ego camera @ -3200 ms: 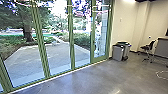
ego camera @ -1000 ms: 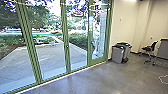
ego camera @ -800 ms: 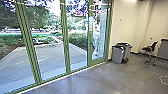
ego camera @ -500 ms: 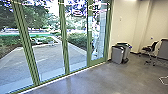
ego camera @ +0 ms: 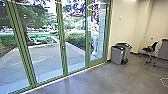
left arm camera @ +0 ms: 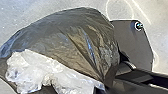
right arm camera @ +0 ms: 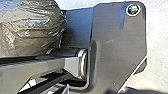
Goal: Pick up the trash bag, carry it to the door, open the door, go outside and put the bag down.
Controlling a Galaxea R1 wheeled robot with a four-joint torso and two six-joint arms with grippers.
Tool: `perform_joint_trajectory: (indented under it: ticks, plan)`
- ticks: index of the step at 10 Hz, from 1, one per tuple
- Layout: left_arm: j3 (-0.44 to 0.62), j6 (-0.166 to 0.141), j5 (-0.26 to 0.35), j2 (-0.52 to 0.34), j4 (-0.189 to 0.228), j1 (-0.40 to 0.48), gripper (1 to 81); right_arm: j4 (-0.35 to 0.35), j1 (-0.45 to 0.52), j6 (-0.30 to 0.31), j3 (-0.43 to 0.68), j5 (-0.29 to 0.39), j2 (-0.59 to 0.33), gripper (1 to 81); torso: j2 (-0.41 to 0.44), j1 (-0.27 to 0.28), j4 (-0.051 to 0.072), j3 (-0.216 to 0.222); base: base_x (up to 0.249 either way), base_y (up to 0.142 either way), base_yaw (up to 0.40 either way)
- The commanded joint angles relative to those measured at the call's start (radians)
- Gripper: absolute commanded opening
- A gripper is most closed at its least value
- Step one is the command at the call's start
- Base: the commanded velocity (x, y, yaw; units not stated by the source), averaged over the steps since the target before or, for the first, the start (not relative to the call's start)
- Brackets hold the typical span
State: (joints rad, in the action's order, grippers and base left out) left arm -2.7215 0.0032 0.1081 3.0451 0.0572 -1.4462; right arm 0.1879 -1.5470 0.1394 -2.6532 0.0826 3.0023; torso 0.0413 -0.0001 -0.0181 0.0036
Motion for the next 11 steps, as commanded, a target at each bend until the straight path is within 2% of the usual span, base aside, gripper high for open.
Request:
perform_joint_trajectory:
  ticks: [1,11]
  plan:
    - [0.002,0.004,0.055,0.003,0.009,0.069,1.0,0.005,0.057,-0.001,0.003,0.056,0.0,81.1,0.0,0.0,0.0,0.0,0.126,-0.103,0.0]
    - [0.002,0.004,0.053,0.003,0.009,0.068,1.0,0.008,0.055,-0.001,0.003,0.057,0.003,81.1,0.0,0.0,0.0,0.0,0.131,-0.091,0.0]
